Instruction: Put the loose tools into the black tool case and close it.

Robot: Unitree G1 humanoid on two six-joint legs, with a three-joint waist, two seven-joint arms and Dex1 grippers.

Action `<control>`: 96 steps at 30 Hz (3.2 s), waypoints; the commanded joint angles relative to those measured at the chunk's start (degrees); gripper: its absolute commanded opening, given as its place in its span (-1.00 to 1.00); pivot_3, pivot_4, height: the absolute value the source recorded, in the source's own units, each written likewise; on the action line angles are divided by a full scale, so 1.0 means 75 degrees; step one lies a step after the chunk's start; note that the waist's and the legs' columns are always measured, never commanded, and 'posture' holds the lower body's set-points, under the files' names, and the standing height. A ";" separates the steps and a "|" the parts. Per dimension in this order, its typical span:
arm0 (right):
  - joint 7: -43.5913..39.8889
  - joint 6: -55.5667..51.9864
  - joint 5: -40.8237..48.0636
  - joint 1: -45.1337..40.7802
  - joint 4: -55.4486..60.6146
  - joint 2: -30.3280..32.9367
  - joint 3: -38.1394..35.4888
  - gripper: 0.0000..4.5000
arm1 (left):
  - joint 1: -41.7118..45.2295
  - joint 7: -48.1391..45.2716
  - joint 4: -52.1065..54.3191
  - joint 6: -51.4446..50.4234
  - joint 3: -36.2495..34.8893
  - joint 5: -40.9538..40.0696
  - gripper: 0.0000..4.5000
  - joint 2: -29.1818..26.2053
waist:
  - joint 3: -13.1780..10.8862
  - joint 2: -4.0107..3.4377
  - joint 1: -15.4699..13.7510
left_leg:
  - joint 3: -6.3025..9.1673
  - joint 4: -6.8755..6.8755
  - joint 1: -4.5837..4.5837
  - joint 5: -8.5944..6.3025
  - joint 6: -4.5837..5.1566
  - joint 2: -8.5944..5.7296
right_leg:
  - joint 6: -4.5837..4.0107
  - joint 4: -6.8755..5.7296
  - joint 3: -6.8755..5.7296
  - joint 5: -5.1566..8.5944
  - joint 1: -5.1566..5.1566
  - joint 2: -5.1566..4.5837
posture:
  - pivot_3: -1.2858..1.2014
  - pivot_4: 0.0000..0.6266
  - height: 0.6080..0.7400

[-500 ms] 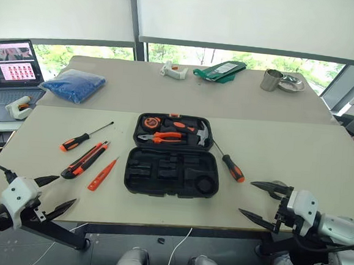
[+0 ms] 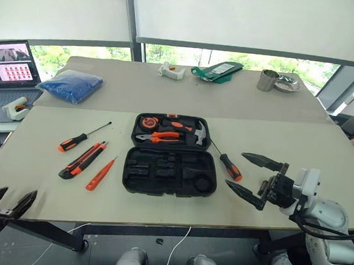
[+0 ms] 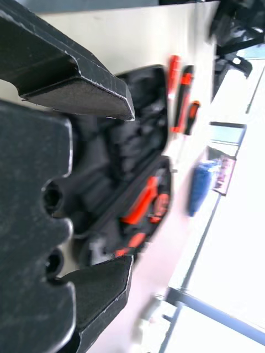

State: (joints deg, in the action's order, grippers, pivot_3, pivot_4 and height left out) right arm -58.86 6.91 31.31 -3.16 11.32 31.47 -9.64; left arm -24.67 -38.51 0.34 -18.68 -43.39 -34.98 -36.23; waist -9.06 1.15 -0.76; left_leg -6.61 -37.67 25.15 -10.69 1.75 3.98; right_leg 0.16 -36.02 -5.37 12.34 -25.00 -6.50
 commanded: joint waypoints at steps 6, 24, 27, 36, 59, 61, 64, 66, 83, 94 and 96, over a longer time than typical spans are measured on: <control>0.0332 -0.0039 0.0136 0.0174 0.0567 -0.0259 -0.0045 1.00 | 0.1787 0.0113 -0.0099 -0.1407 0.0432 -0.0273 1.00 -0.1221 | 0.0000 0.0005 -0.0237 | 0.0002 -0.0006 0.0002 -0.0002 -0.0002 -0.0002 | -0.0003 0.0003 -0.0001 0.0001 0.0006 -0.0012 | 0.03 -0.52 1.00; 0.1010 -0.0099 -0.0140 0.0482 0.0930 -0.0192 -0.0344 1.00 | 0.9287 -0.0533 -0.7349 0.0174 0.5163 0.3481 1.00 -0.1407 | -0.0003 0.0015 0.0005 | -0.0049 -0.0010 0.0022 0.0037 0.0034 -0.0009 | 0.0036 -0.0021 0.0005 -0.0017 0.0027 0.0054 | 0.03 -0.52 1.00; 0.1124 -0.0081 -0.0151 0.0694 0.1079 -0.0134 -0.0484 1.00 | 0.9615 -0.0864 -0.7917 0.0299 0.5304 0.3703 0.68 -0.1363 | -0.0010 0.0028 0.0013 | -0.0046 -0.0012 0.0022 0.0036 0.0035 -0.0008 | 0.0038 -0.0021 0.0005 -0.0016 0.0027 0.0054 | 0.03 -0.52 1.00; 0.1157 -0.0081 -0.0052 0.0815 0.1158 0.0029 -0.0675 1.00 | 0.9958 -0.2225 -0.8038 0.2402 0.4548 0.3233 -0.73 -0.1339 | -0.0016 0.0039 0.0007 | 0.0002 -0.0023 0.0019 0.0037 0.0033 -0.0005 | 0.0032 -0.0028 0.0007 -0.0022 0.0029 0.0047 | 0.03 -0.52 1.00; 0.0027 -0.1235 -0.0015 -0.0193 0.0402 0.1372 -0.0427 1.00 | 0.8979 -0.4126 -0.3130 0.2809 0.6782 0.3858 -0.73 -0.0061 | -0.0019 0.0041 -0.0003 | 0.0006 -0.0035 0.0003 0.0041 0.0051 -0.0014 | 0.0036 -0.0023 0.0010 -0.0021 0.0068 0.0054 | 0.03 -0.52 1.00; -0.0010 -0.1165 -0.0032 -0.0082 0.0405 0.1345 -0.0480 1.00 | 0.8887 -0.3935 -0.3078 0.2395 0.6428 0.3558 -0.73 -0.0060 | -0.0019 0.0041 -0.0003 | 0.0009 -0.0036 0.0003 0.0041 0.0052 -0.0014 | 0.0036 -0.0021 0.0010 -0.0021 0.0069 0.0053 | 0.03 -0.52 1.00; 0.0009 -0.1107 0.0009 0.0051 0.0504 0.1257 -0.0560 1.00 | 0.8377 -0.3739 -0.2475 0.1570 0.5559 0.2717 -0.42 -0.0207 | -0.0019 0.0041 0.0005 | 0.0015 -0.0036 0.0003 0.0041 0.0052 -0.0013 | 0.0037 -0.0023 0.0010 -0.0020 0.0069 0.0052 | 0.03 -0.52 1.00; 0.0009 -0.1080 0.0053 0.0090 0.0599 0.1188 -0.0565 1.00 | 0.7630 -0.3733 -0.2003 0.1107 0.4954 0.2369 -0.08 -0.0626 | -0.0019 0.0040 0.0062 | 0.0016 -0.0036 0.0003 0.0041 0.0052 -0.0009 | 0.0037 -0.0023 0.0010 -0.0020 0.0068 0.0053 | 0.03 -0.52 1.00; -0.0146 -0.0723 -0.0225 -0.0067 0.0484 0.0625 -0.0007 1.00 | 0.3360 -0.2283 0.0082 -0.1337 0.1706 0.0953 0.97 -0.1920 | -0.0029 0.0028 -0.0140 | 0.0017 -0.0029 0.0000 -0.0002 -0.0009 -0.0008 | -0.0011 -0.0012 -0.0005 0.0007 0.0025 -0.0007 | 0.03 -0.52 1.00; -0.0131 -0.0838 -0.0186 -0.0211 0.0476 0.0683 -0.0024 1.00 | 0.4929 0.0797 0.2740 -0.4835 0.3638 0.0892 0.97 -0.1272 | -0.0028 0.0026 -0.0063 | 0.0013 -0.0030 -0.0008 0.0006 -0.0003 -0.0017 | 0.0042 -0.0018 0.0016 -0.0029 0.0074 0.0034 | 0.03 -0.52 1.00; -0.0093 -0.0853 -0.0180 -0.0171 0.0532 0.0688 -0.0047 1.00 | 0.5044 0.1307 0.2831 -0.4881 0.3972 0.1098 0.97 -0.0887 | -0.0029 0.0025 -0.0036 | 0.0017 -0.0029 -0.0009 0.0012 0.0007 -0.0015 | 0.0041 -0.0021 0.0016 -0.0025 0.0073 0.0042 | 0.03 -0.52 1.00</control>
State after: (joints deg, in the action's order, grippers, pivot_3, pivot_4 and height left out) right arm -59.80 0.02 29.41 -4.18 13.63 36.29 -8.68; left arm 12.19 -32.09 19.43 -55.27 -15.04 -28.52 -43.91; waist -9.27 1.34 -1.04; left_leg -6.47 -37.88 25.08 -10.59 1.81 3.88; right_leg 0.47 -36.17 -5.26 12.16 -24.44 -6.17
